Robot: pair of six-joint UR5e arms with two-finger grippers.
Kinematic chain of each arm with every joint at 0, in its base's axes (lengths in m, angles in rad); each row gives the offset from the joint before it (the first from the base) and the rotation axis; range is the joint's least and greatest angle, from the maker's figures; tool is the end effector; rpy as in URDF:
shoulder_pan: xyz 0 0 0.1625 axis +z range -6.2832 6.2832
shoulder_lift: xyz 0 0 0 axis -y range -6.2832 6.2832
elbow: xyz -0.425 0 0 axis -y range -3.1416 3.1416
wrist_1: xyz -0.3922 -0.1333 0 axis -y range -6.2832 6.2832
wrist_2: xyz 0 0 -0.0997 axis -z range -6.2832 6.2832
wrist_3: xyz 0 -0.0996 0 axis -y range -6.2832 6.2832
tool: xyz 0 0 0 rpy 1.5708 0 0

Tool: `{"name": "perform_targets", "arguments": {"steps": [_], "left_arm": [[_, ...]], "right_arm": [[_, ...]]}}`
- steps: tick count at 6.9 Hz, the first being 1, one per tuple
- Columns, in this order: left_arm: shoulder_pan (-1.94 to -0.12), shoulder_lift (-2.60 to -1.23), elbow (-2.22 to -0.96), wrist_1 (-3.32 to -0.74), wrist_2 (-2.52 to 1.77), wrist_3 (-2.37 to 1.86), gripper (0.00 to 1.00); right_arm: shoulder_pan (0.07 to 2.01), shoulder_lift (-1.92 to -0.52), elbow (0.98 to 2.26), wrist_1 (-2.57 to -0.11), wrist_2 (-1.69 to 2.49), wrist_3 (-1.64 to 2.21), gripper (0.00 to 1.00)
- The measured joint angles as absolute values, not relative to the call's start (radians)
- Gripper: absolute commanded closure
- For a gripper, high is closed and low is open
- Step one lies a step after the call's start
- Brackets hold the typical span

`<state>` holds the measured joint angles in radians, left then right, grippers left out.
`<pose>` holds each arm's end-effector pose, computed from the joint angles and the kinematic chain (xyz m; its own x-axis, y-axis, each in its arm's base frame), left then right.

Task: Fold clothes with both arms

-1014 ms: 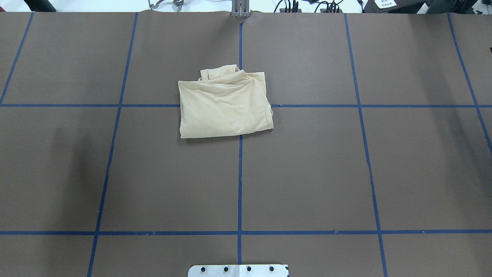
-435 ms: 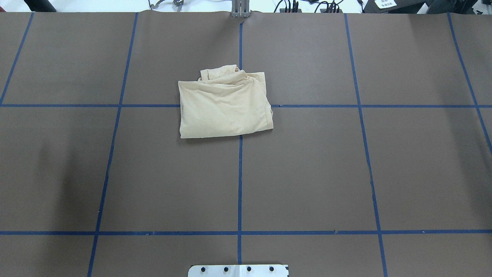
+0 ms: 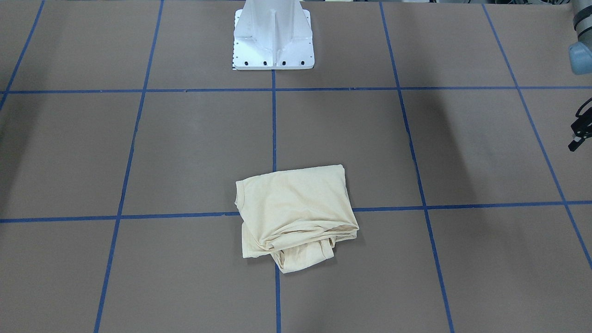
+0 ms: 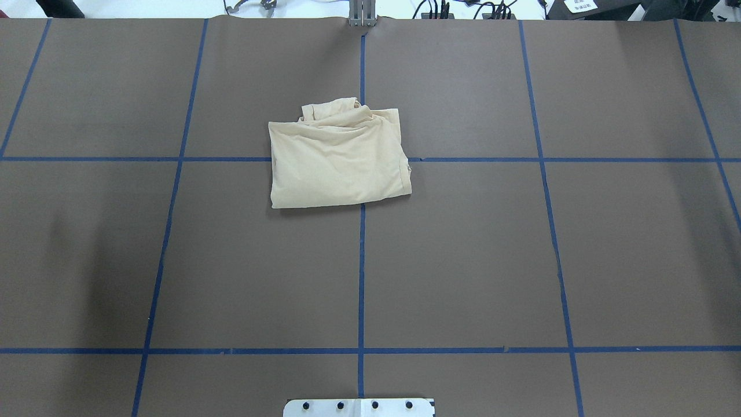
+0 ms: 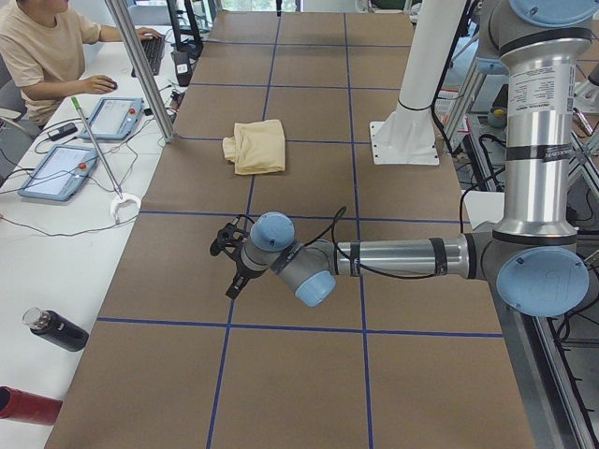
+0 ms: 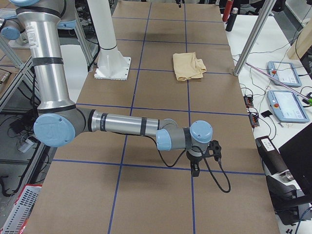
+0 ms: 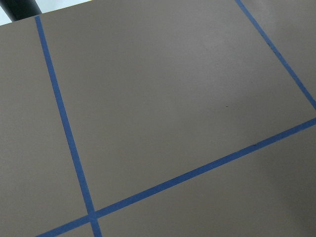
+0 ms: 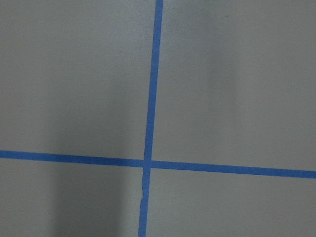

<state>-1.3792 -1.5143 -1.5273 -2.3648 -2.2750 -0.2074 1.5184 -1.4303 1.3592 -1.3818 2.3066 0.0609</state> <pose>0.0260 -0.4955 0.6206 0.6851 0.3845 -0.6187 -0.0054 0.8520 0.5234 0.0371 -0.5611 0.6728 0.7379 -0.0571 0.6724 0.0071 0.9970 0.0768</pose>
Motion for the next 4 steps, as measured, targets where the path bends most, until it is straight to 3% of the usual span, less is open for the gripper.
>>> {"name": "perform_targets", "arguments": {"steps": [4], "left_arm": [[-1.444,-1.556,-1.582,-2.056,-2.373,-0.164,0.00]], "right_arm": [[1.483,-1.426,1.367,-1.440,2.304,0.065,0.00]]}}
